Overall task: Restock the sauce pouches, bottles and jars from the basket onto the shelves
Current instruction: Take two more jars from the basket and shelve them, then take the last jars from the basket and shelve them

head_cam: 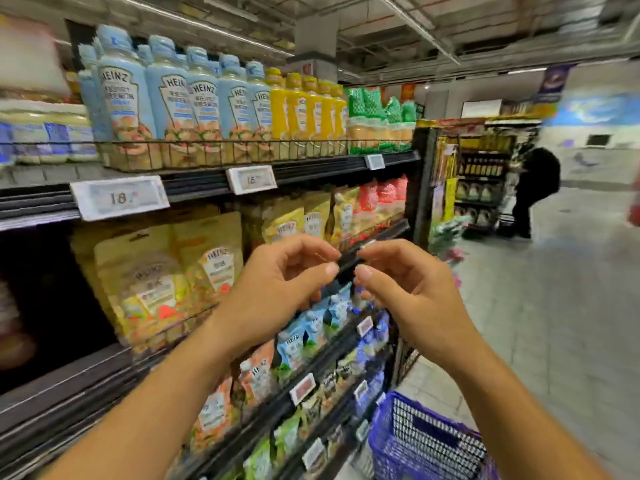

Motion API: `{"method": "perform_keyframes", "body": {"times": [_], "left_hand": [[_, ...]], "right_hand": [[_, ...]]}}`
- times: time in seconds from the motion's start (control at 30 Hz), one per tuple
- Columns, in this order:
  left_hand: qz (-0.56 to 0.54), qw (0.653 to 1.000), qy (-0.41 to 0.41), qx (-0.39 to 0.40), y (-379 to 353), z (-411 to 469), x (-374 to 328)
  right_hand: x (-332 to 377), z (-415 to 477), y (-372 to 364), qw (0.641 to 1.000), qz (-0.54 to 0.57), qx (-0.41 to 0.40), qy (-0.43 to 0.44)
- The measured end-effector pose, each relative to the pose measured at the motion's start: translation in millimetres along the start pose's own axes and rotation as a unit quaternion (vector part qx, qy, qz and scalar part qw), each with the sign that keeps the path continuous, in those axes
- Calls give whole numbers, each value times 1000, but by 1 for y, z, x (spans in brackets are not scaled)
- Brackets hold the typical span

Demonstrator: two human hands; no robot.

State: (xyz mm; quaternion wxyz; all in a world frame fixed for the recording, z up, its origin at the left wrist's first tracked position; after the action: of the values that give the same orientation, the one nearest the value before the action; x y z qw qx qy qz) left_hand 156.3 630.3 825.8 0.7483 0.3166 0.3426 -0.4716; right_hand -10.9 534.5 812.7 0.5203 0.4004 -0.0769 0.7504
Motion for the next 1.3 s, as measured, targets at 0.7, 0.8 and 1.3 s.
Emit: {"method": "perform_keyframes", "body": {"times": [0.7, 0.8, 1.3], "left_hand": [[-180, 963, 163, 116, -272, 76, 161], [-186, 959, 176, 123, -287, 84, 181], [-214, 922, 280, 161, -299, 162, 332]], "right_hand": [[-168, -89, 198, 958, -70, -132, -246], [-190, -92, 206, 951, -65, -140, -268], [-330, -40, 193, 916, -52, -174, -357]]}}
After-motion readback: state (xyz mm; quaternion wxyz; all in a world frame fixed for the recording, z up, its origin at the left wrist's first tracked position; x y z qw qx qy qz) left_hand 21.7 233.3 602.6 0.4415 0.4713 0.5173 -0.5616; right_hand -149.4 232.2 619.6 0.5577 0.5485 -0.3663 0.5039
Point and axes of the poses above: each hand's wrist, its own z-axis towards the middle knuckle, its own y-axis out of the back of the hand, x = y × z, the point moved 1 cm from there along z, towards the middle knuckle, and after that the axes turned 8 degrees about -z, right-handed, at the moved point
